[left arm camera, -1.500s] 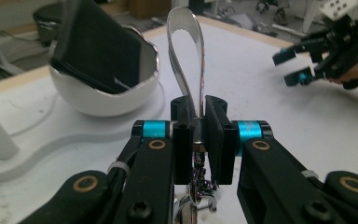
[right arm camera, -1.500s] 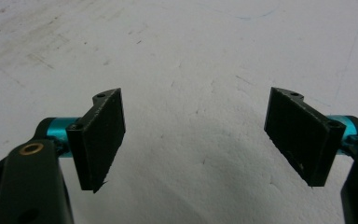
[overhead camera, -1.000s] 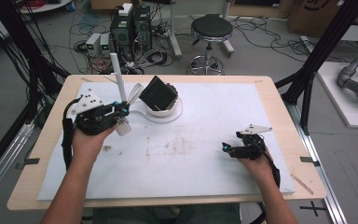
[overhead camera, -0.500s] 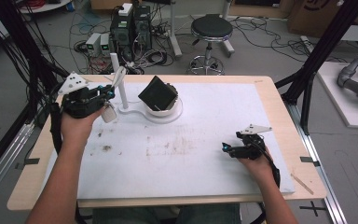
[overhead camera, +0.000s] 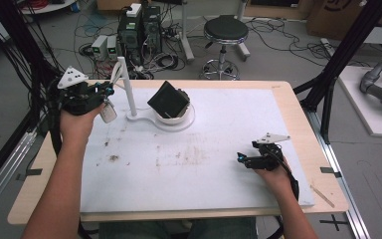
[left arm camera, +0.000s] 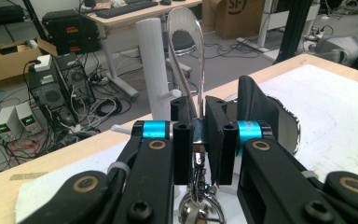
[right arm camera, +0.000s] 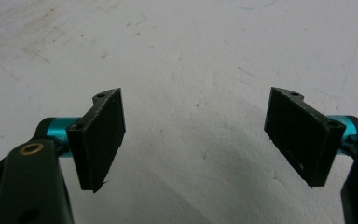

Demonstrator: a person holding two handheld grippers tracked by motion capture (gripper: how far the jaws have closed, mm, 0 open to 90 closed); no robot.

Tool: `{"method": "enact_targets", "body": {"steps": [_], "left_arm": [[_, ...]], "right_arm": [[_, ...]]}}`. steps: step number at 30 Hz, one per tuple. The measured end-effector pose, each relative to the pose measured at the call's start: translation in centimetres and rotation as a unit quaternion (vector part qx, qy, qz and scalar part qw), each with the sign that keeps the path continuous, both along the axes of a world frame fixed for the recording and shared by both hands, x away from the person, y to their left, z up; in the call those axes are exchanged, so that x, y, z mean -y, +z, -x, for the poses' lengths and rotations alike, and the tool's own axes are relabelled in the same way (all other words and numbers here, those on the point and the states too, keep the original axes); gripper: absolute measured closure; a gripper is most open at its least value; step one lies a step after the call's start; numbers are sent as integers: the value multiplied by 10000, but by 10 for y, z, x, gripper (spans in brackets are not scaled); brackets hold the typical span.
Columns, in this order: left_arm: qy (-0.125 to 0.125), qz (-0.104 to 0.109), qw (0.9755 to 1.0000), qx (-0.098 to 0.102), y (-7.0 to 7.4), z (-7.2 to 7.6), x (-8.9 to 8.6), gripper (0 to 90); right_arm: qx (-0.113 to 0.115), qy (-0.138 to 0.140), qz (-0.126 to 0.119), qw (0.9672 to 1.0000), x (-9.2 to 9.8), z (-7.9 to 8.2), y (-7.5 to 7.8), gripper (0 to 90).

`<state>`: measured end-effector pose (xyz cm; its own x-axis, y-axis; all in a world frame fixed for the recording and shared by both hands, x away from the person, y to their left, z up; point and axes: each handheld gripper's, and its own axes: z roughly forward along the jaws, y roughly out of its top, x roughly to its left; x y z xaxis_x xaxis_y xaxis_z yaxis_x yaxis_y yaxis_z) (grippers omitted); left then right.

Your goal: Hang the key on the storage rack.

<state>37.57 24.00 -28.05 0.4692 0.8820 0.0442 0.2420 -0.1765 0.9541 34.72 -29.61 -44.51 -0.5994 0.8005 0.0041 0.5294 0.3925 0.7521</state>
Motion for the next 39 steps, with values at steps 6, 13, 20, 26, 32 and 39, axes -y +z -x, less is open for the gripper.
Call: {"method": "enact_targets", "body": {"steps": [6, 13, 20, 26, 32, 39], "left_arm": [[25, -47, 10000, -75, -5, -6, 1, 814], [115, -108, 9996, -225, -14, -12, -1, 814], [145, -200, 9992, -320, -19, -19, 1, 814], [154, -249, 9988, -387, -23, -23, 3, 814], [171, -275, 9985, -443, -30, -27, 5, 814], [271, -209, 9977, -592, -44, -30, -1, 814]], "right_arm": [[-6, 2, -10, 10000, 0, 0, 0, 205], [-13, -4, 2, 10000, 1, 0, -1, 205], [-15, -11, -6, 10000, 2, 1, -1, 206], [-5, -7, 2, 10000, 3, 1, -1, 206], [-14, -24, -10, 10000, 3, 1, -1, 206], [-30, -26, -17, 10000, 4, 2, -2, 206]]}}
